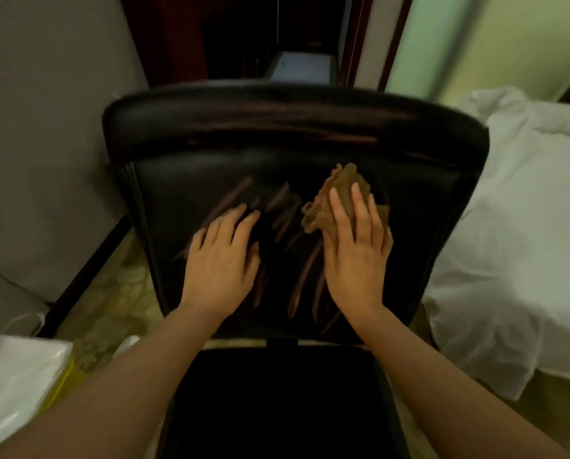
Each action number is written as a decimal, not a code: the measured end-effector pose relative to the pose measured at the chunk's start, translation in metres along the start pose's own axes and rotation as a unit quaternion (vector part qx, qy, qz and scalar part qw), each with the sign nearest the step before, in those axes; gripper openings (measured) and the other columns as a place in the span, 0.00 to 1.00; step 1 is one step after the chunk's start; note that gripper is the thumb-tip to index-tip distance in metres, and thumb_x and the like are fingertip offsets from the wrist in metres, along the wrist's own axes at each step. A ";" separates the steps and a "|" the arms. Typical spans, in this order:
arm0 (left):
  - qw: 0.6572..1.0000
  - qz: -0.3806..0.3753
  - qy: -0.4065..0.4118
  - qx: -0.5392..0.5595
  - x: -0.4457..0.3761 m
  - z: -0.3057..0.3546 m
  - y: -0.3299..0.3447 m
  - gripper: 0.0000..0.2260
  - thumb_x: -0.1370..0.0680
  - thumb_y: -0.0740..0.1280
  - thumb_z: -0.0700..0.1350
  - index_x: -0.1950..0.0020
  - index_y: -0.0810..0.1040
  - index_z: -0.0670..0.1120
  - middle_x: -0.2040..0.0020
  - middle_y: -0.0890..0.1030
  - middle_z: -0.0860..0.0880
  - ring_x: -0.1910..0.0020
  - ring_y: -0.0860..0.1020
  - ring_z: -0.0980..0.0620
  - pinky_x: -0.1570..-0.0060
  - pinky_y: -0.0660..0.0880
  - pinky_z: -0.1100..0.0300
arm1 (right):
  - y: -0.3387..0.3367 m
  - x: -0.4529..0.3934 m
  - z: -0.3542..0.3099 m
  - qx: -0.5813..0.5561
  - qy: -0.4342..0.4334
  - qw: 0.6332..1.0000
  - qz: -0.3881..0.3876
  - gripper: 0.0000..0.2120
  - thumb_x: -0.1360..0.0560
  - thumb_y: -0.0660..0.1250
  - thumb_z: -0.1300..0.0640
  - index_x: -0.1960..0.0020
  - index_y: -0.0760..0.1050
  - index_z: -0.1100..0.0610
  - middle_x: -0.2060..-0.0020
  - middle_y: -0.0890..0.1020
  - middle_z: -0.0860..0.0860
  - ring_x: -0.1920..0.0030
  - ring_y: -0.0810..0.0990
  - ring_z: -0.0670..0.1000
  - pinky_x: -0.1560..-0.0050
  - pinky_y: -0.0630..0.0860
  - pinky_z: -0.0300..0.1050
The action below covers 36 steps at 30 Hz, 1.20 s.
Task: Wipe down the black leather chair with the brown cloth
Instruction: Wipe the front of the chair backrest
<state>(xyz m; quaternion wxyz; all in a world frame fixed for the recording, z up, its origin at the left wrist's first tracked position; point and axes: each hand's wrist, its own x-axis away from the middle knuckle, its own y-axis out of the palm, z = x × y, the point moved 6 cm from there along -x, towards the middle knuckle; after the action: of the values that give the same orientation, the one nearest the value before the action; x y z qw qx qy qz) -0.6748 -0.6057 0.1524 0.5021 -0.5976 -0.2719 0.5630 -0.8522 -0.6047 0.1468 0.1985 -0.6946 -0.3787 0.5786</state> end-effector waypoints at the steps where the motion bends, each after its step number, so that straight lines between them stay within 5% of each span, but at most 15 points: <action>1: 1.000 0.012 0.015 -0.004 -0.013 -0.004 -0.007 0.21 0.24 0.54 0.49 0.32 0.68 0.46 0.33 0.72 0.45 0.35 0.71 0.46 0.41 0.68 0.52 | 0.001 -0.018 -0.002 0.007 0.008 1.000 0.016 0.25 0.23 0.54 0.50 0.27 0.58 0.50 0.28 0.59 0.53 0.28 0.57 0.55 0.34 0.64 0.63; 7: 0.991 0.118 0.050 0.026 -0.071 -0.037 -0.052 0.19 0.23 0.55 0.49 0.33 0.66 0.47 0.33 0.72 0.44 0.33 0.64 0.50 0.36 0.57 0.55 | 0.021 -0.069 -0.048 0.056 0.115 0.987 0.102 0.25 0.25 0.53 0.51 0.29 0.63 0.54 0.31 0.68 0.56 0.29 0.59 0.56 0.33 0.55 0.63; 12: 0.982 0.164 0.082 0.038 -0.096 -0.058 -0.071 0.19 0.24 0.56 0.48 0.33 0.65 0.46 0.33 0.71 0.43 0.33 0.62 0.49 0.34 0.55 0.51 | 0.067 -0.057 -0.142 0.047 -0.007 0.997 0.059 0.26 0.28 0.56 0.49 0.31 0.61 0.52 0.31 0.64 0.49 0.29 0.60 0.52 0.30 0.55 0.61; 16: 0.980 0.188 0.051 0.049 -0.117 -0.072 -0.081 0.20 0.22 0.54 0.50 0.31 0.64 0.46 0.31 0.68 0.43 0.31 0.62 0.47 0.30 0.50 0.49 | 0.056 -0.053 -0.095 0.076 -0.088 0.990 0.084 0.23 0.26 0.58 0.53 0.31 0.63 0.49 0.32 0.70 0.50 0.31 0.64 0.53 0.31 0.56 0.57; 18: 0.981 0.185 0.003 0.061 -0.123 -0.083 -0.083 0.21 0.21 0.53 0.51 0.30 0.64 0.45 0.30 0.67 0.44 0.29 0.61 0.47 0.29 0.49 0.50 | 0.034 -0.041 -0.034 0.085 0.003 0.988 0.125 0.23 0.26 0.57 0.57 0.31 0.63 0.50 0.32 0.67 0.52 0.31 0.63 0.56 0.30 0.55 0.58; 20: 0.983 0.169 -0.034 0.069 -0.123 -0.093 -0.079 0.22 0.21 0.53 0.51 0.29 0.63 0.45 0.29 0.66 0.44 0.29 0.61 0.47 0.29 0.51 0.49 | 0.010 -0.029 0.019 0.044 0.184 0.962 0.195 0.21 0.24 0.55 0.57 0.31 0.63 0.53 0.31 0.66 0.57 0.30 0.61 0.57 0.31 0.57 0.62; 23: 0.989 0.133 -0.033 0.065 -0.121 -0.096 -0.069 0.23 0.21 0.52 0.52 0.28 0.63 0.43 0.29 0.67 0.43 0.29 0.63 0.45 0.31 0.56 0.48 | 0.014 -0.031 0.018 -0.021 0.331 0.912 0.240 0.23 0.23 0.54 0.54 0.28 0.63 0.57 0.29 0.64 0.61 0.27 0.57 0.60 0.30 0.50 0.67; 27: 0.986 0.129 -0.051 0.093 -0.130 -0.098 -0.069 0.23 0.21 0.50 0.54 0.31 0.66 0.45 0.32 0.70 0.44 0.32 0.65 0.45 0.32 0.58 0.49 | 0.042 -0.071 -0.086 -0.009 0.122 0.982 0.146 0.23 0.24 0.55 0.52 0.29 0.63 0.53 0.30 0.68 0.54 0.28 0.57 0.56 0.29 0.49 0.62; 31: 0.980 0.133 -0.036 0.143 -0.128 -0.107 -0.074 0.25 0.22 0.46 0.57 0.32 0.69 0.46 0.35 0.73 0.46 0.33 0.67 0.46 0.33 0.60 0.50 | 0.041 -0.093 -0.100 0.054 -0.075 0.994 0.061 0.24 0.24 0.57 0.51 0.28 0.63 0.50 0.29 0.65 0.50 0.27 0.58 0.51 0.28 0.48 0.56; 33: 0.976 0.123 -0.019 0.177 -0.128 -0.111 -0.079 0.26 0.22 0.45 0.57 0.33 0.70 0.46 0.36 0.74 0.46 0.34 0.68 0.47 0.33 0.61 0.49 | 0.024 -0.094 -0.057 0.067 -0.010 0.995 0.076 0.24 0.24 0.56 0.52 0.28 0.63 0.52 0.28 0.62 0.50 0.27 0.57 0.51 0.27 0.46 0.54; 36: 0.966 0.115 -0.016 0.232 -0.130 -0.114 -0.082 0.27 0.23 0.45 0.58 0.33 0.71 0.46 0.36 0.74 0.47 0.35 0.68 0.50 0.33 0.63 0.50 | 0.000 -0.088 -0.008 0.032 0.225 0.964 0.141 0.26 0.24 0.52 0.51 0.26 0.61 0.55 0.26 0.57 0.52 0.25 0.53 0.52 0.27 0.41 0.53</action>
<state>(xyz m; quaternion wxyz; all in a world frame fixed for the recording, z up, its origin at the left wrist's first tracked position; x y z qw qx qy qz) -0.5754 -0.7266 0.2631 0.5542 -0.4831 -0.0716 0.6741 -0.8486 -0.6703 0.2062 0.2169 -0.8463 -0.2044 0.4415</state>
